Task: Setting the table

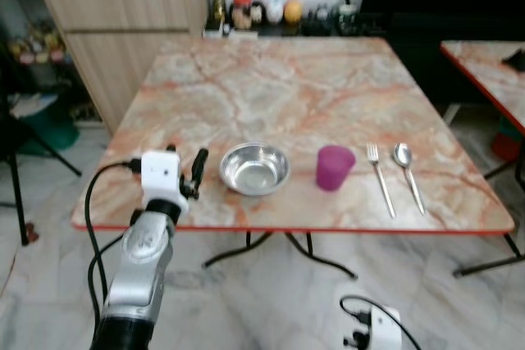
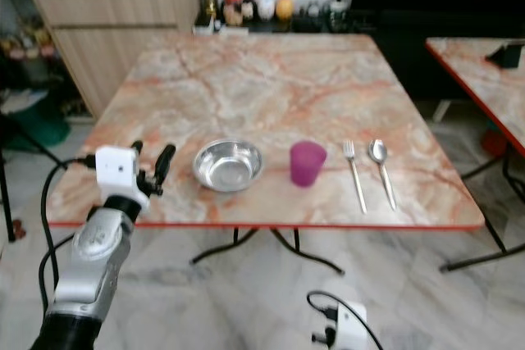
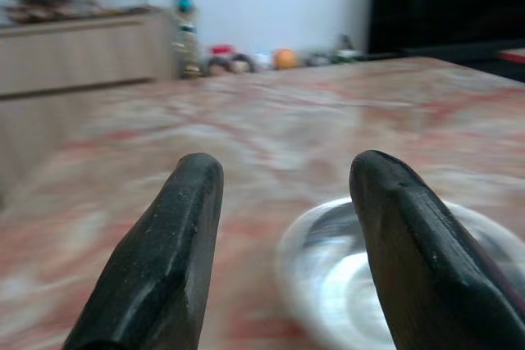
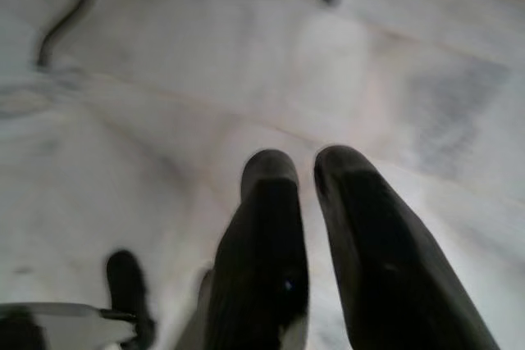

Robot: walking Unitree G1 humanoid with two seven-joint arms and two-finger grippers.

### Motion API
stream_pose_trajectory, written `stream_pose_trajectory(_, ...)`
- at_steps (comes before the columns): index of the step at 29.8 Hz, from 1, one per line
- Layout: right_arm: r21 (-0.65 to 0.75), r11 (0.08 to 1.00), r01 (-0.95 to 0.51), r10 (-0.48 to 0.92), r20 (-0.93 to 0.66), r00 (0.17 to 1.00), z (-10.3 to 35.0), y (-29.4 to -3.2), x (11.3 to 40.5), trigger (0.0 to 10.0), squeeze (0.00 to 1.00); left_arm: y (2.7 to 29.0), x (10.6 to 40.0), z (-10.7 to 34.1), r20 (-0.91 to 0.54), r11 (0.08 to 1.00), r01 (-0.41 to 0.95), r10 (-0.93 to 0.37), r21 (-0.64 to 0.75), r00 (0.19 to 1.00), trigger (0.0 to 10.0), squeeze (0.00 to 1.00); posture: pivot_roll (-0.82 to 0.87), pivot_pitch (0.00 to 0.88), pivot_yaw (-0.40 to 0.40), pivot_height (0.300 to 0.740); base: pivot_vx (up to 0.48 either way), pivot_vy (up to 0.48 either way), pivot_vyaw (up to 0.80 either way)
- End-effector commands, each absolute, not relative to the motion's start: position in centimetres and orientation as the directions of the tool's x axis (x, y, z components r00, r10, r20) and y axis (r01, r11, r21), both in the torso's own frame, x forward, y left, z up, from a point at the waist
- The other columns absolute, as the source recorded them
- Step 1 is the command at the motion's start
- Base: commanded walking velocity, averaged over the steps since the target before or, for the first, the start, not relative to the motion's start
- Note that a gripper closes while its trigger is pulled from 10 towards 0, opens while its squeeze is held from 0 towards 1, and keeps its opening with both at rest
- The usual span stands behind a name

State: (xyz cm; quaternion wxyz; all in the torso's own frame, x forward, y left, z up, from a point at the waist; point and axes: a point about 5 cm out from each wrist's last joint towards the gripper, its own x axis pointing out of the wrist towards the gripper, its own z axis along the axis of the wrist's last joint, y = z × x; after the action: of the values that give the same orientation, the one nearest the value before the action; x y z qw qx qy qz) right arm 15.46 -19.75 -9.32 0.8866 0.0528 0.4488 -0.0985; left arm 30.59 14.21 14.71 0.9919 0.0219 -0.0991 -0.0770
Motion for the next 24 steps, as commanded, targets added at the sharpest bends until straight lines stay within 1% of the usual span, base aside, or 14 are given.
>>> stream_pose_trajectory(1,0.014,0.975,0.221,-0.122,-0.800,0.588,-9.1,-19.5,16.0,10.0,0.00,14.6,30.7,14.9,0.193,0.987,0.147,-0.157,0.065,0.969,10.0,0.00,0.06,0.000,-0.017,0.740,0.277,0.000,0.00)
stream_pose_trajectory(6,0.012,0.976,0.218,-0.122,-0.799,0.589,-9.1,-19.6,16.1,10.0,0.00,14.6,30.6,14.8,0.186,0.987,0.152,-0.161,0.061,0.969,10.0,0.00,0.06,0.000,-0.017,0.740,0.267,0.000,0.00)
stream_pose_trajectory(11,0.012,0.976,0.217,-0.121,-0.799,0.589,-9.1,-19.6,16.1,10.0,0.00,14.6,30.7,14.2,0.143,0.985,0.163,-0.170,0.064,0.975,10.0,0.00,0.06,0.000,-0.017,0.740,0.000,0.000,0.00)
stream_pose_trajectory(14,0.013,0.977,0.214,-0.119,-0.799,0.589,-9.1,-19.5,16.1,10.0,0.00,14.7,30.6,13.8,0.113,0.985,0.170,-0.173,0.040,0.978,10.0,0.00,0.06,0.000,-0.016,0.740,0.000,0.000,0.00)
stream_pose_trajectory(15,0.013,0.977,0.215,-0.119,-0.799,0.589,-9.1,-19.5,16.2,10.0,0.00,14.7,30.5,13.6,0.088,0.984,0.176,-0.174,-0.017,0.981,10.0,0.00,0.06,0.000,-0.016,0.740,0.000,0.000,0.00)
stream_pose_trajectory(17,0.013,0.977,0.214,-0.118,-0.800,0.589,-9.1,-19.4,16.2,10.0,0.00,14.9,30.7,13.6,0.059,0.983,0.170,-0.166,-0.066,0.984,10.0,0.00,0.06,0.000,-0.018,0.740,0.000,0.000,0.00)
stream_pose_trajectory(20,0.014,0.977,0.213,-0.117,-0.800,0.588,-9.1,-19.4,16.3,10.0,0.00,15.0,31.0,13.8,0.040,0.979,0.189,-0.186,-0.074,0.982,10.0,0.00,0.06,0.000,-0.018,0.740,0.000,0.000,0.00)
stream_pose_trajectory(21,0.014,0.977,0.212,-0.116,-0.801,0.588,-9.1,-19.4,16.3,10.0,0.00,15.0,31.1,13.9,0.028,0.978,0.194,-0.192,-0.083,0.981,10.0,0.48,0.06,0.000,-0.018,0.740,0.000,0.000,0.00)
stream_pose_trajectory(22,0.014,0.977,0.212,-0.116,-0.801,0.587,-9.1,-19.4,16.2,10.0,0.00,15.0,31.2,13.9,0.019,0.976,0.196,-0.195,-0.091,0.981,10.0,0.48,0.06,0.000,-0.018,0.740,0.000,0.000,0.00)
stream_pose_trajectory(23,0.015,0.977,0.212,-0.115,-0.802,0.587,-9.1,-19.3,16.2,10.0,0.00,14.9,31.4,13.9,0.008,0.972,0.207,-0.208,-0.106,0.978,10.0,1.00,0.06,0.000,-0.016,0.740,0.000,0.000,0.00)
stream_pose_trajectory(24,0.015,0.977,0.212,-0.114,-0.802,0.586,-9.1,-19.3,16.2,10.0,0.00,14.9,31.4,13.9,0.000,0.972,0.208,-0.209,-0.107,0.978,10.0,1.00,0.06,0.000,-0.016,0.740,0.000,0.000,0.00)
